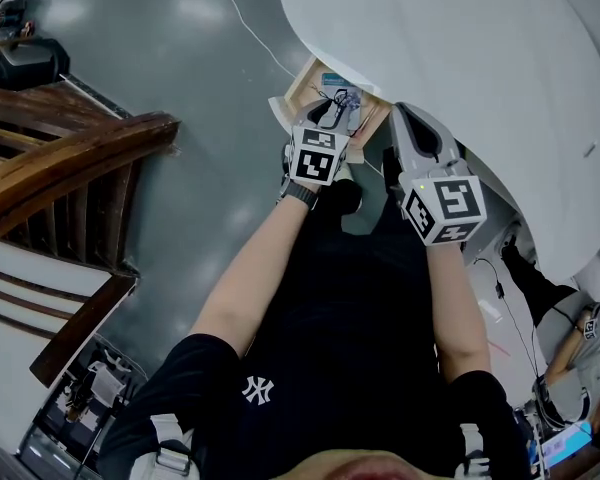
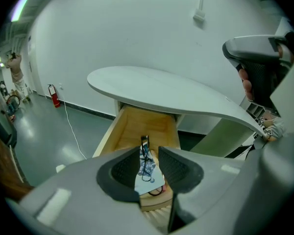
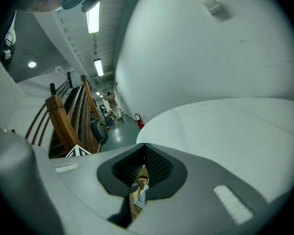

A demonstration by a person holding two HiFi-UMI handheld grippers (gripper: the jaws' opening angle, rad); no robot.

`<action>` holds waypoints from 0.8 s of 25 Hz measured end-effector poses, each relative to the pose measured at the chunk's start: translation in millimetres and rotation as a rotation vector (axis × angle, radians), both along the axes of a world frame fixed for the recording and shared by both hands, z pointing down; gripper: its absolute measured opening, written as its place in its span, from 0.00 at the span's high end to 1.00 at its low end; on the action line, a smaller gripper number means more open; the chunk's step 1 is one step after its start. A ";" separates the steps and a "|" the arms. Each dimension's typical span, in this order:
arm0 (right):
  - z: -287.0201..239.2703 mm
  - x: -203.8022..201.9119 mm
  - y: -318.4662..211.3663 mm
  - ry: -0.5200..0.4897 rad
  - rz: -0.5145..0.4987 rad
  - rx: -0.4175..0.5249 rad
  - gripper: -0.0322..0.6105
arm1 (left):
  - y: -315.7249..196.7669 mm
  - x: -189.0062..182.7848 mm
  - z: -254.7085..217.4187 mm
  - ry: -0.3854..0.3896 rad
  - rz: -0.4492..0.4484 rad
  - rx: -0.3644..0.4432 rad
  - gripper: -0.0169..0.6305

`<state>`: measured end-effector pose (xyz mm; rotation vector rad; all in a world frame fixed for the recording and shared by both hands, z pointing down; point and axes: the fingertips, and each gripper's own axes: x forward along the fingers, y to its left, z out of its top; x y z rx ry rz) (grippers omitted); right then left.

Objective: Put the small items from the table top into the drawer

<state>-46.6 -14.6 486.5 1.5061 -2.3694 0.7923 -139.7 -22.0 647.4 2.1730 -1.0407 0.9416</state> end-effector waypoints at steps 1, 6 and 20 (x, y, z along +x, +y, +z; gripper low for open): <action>-0.4 0.1 -0.4 0.000 0.001 0.001 0.91 | -0.8 -0.2 -0.7 0.001 0.000 0.001 0.78; -6.3 0.9 -1.3 0.006 0.011 0.012 0.91 | -5.2 0.8 -11.4 0.015 -0.001 0.018 0.78; -65.5 22.8 9.9 0.047 0.088 0.076 0.91 | -2.6 38.1 -125.2 0.142 0.069 0.124 0.80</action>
